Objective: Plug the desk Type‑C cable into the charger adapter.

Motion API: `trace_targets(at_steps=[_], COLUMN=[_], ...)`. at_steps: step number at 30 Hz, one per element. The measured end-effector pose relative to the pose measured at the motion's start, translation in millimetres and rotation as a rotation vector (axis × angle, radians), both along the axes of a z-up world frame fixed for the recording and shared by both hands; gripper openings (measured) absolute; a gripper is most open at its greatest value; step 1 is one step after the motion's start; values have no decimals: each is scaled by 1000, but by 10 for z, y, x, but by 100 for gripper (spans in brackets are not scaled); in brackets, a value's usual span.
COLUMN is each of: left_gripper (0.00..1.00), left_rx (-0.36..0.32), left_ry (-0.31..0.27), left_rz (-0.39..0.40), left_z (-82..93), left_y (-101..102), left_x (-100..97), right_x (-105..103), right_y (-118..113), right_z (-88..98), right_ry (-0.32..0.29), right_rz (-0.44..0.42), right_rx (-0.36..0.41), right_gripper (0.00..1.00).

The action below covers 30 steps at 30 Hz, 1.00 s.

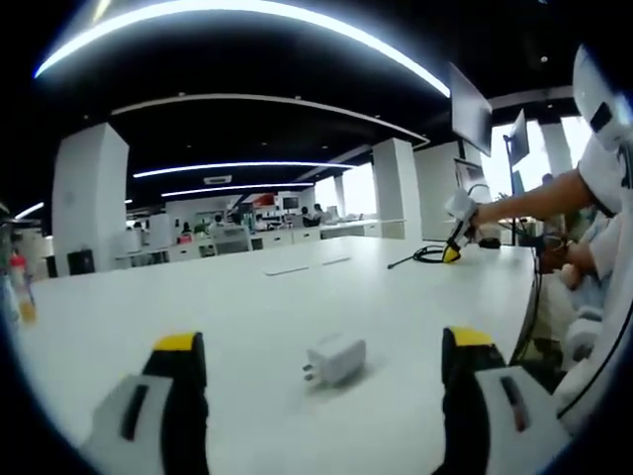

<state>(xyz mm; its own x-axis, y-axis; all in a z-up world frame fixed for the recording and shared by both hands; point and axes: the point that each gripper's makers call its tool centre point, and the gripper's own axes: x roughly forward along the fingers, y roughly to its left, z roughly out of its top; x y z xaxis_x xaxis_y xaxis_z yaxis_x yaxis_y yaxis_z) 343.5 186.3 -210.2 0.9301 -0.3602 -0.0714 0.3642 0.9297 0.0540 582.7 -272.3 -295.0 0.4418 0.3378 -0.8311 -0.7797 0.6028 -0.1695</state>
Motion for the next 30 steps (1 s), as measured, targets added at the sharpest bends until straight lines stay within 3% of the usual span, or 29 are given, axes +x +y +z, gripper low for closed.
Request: trace_targets(at_steps=[26, 30], left_gripper=[100, 100], left_rx=[11, 14], left_ry=[2, 2], left_rz=[0, -1], left_z=[9, 17], left_y=[-12, -20], left_x=[8, 11], right_x=[-78, -119], right_y=[31, 29], right_z=[66, 41], right_ry=[15, 16], right_rz=[-53, -42], right_rx=[100, 88], right_gripper=[2, 2])
